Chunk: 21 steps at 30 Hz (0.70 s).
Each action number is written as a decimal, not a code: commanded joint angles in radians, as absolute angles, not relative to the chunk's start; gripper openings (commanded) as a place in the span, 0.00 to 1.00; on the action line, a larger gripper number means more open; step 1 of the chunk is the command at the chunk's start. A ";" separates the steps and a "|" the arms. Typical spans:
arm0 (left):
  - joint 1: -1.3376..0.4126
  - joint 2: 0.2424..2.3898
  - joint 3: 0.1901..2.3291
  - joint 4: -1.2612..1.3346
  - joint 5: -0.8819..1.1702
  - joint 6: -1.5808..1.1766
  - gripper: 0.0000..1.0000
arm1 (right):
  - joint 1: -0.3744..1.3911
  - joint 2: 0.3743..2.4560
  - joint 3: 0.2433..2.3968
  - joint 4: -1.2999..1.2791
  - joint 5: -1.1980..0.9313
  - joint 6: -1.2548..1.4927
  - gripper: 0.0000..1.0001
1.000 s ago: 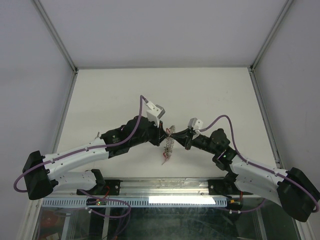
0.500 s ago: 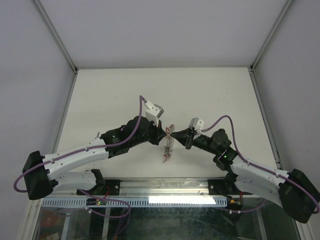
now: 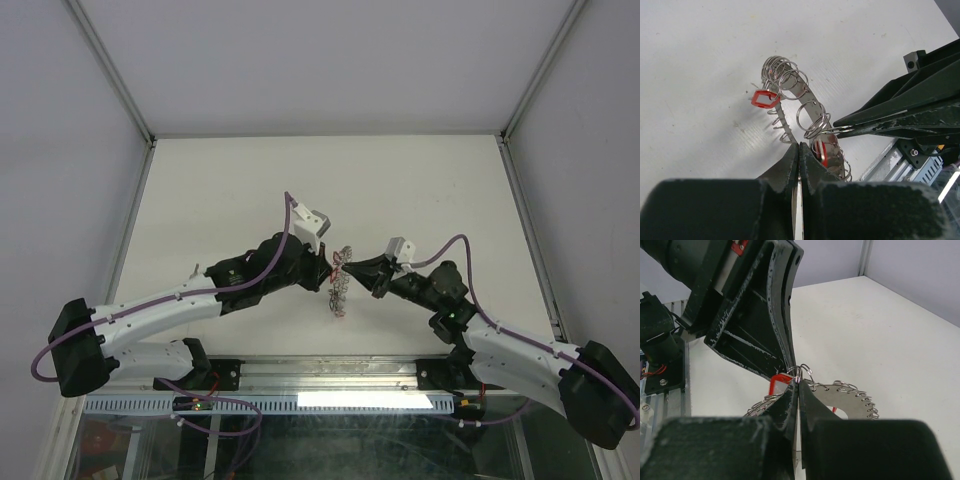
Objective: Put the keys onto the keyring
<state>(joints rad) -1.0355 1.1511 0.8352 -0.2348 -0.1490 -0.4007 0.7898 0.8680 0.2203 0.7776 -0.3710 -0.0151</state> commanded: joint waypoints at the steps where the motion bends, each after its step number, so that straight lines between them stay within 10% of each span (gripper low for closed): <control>1: -1.046 1.169 0.842 -0.199 -0.117 -0.396 0.00 | 0.793 0.845 0.229 0.930 -0.366 0.003 0.00; 21: -1.045 0.964 0.721 -0.059 -0.169 -0.319 0.14 | 0.792 0.799 0.239 0.848 -0.406 -0.063 0.00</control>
